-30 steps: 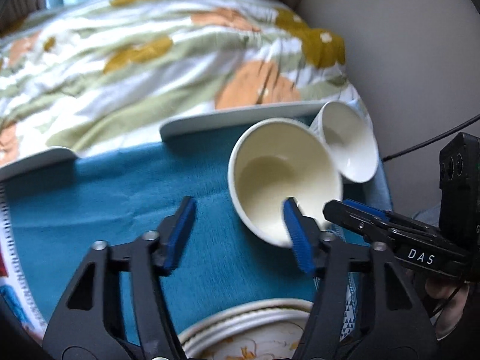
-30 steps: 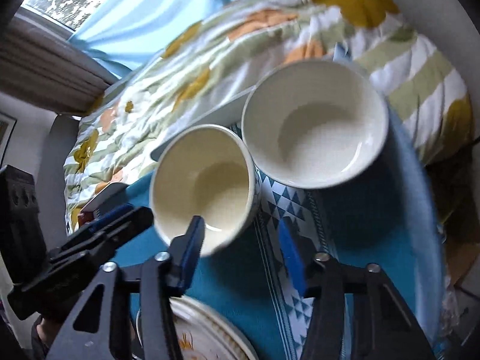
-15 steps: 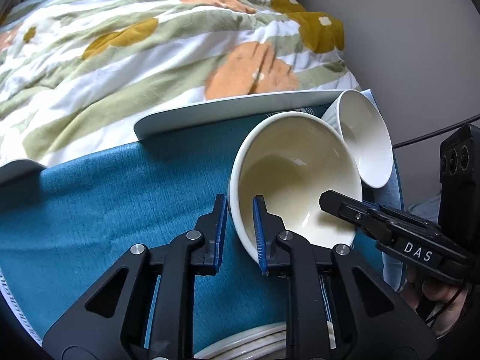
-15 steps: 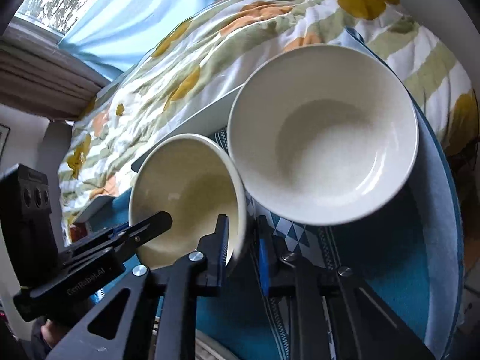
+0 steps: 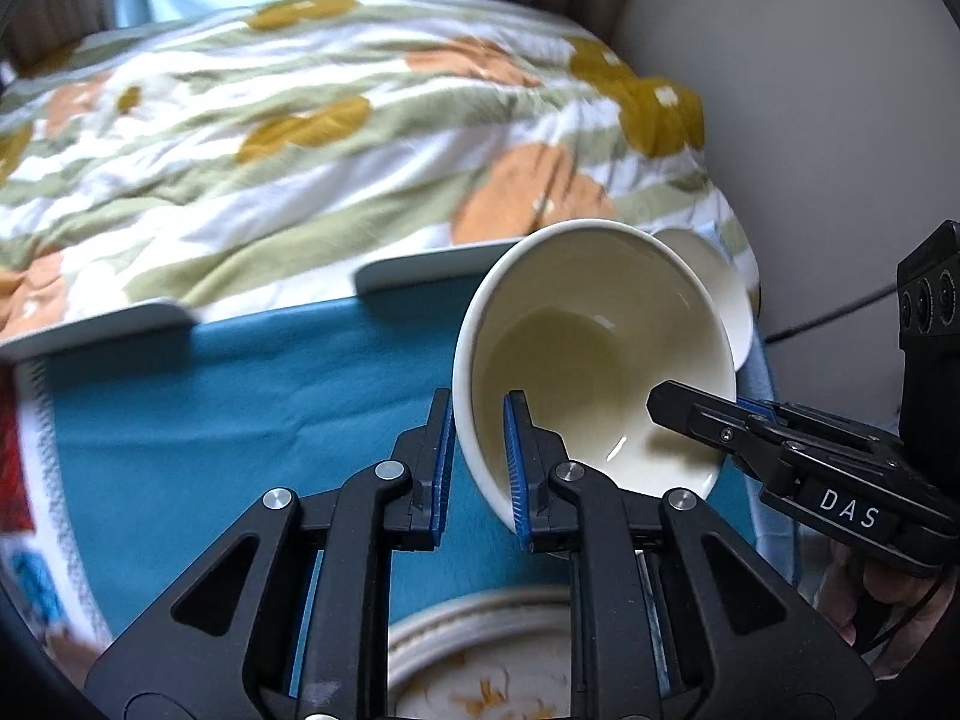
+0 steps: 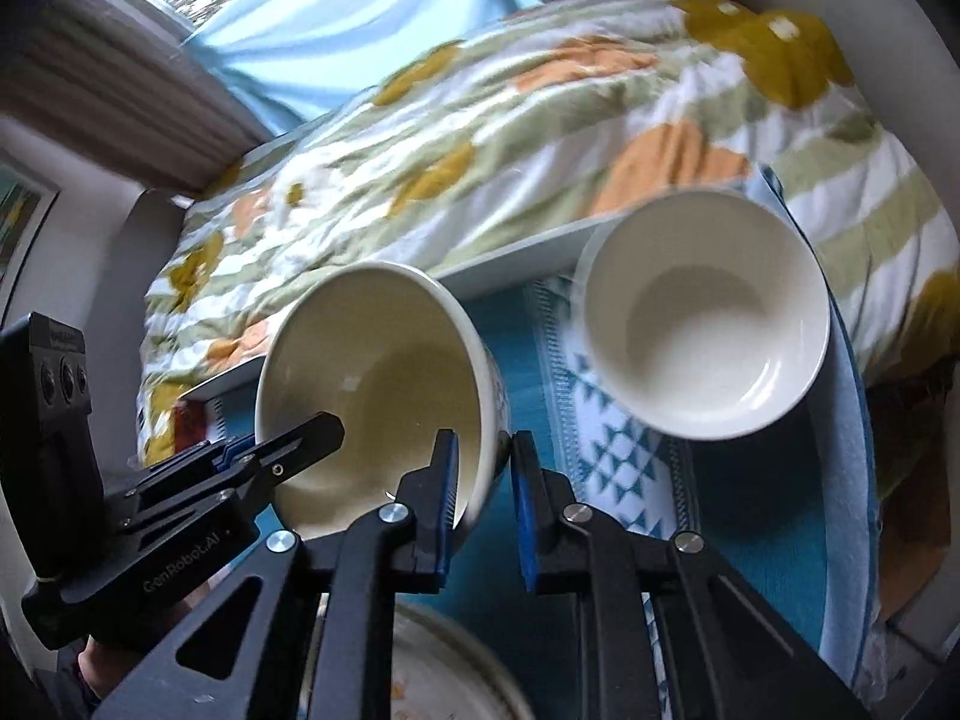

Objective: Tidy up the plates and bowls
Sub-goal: 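Lift the cream bowl with both grippers and lower it into the mauve dish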

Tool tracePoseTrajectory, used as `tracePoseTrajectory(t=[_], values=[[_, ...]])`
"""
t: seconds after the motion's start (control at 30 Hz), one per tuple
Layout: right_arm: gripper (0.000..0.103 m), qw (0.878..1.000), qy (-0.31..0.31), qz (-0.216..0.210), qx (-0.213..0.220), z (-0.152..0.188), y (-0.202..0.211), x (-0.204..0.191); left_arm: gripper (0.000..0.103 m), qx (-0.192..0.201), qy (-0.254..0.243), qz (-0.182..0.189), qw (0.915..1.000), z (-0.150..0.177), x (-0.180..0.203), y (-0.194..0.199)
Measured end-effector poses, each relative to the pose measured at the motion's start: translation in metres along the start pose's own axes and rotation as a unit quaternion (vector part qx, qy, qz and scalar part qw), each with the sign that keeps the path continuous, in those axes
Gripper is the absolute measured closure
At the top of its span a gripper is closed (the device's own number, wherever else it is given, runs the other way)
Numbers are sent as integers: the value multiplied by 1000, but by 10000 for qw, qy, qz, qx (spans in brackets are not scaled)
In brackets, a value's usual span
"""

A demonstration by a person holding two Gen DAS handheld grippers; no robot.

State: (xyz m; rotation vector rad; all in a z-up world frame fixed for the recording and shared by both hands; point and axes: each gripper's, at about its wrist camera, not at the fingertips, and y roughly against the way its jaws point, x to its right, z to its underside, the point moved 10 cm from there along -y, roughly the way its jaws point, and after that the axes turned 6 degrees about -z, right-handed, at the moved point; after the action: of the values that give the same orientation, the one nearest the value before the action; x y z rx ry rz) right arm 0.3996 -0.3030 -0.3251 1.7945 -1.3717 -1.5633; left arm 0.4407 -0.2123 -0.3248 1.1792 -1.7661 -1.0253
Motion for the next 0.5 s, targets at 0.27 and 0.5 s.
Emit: tracePoseTrajectory(t=[0.27,0.5], values=[[87,9930,1091,-406,-185,25,29,-91,89,620,827,-460,9936,38,-46,95],[87,9778,1889,-798,-434,71,30,-167,89,871,1539,-939,9798,97,-107,161]])
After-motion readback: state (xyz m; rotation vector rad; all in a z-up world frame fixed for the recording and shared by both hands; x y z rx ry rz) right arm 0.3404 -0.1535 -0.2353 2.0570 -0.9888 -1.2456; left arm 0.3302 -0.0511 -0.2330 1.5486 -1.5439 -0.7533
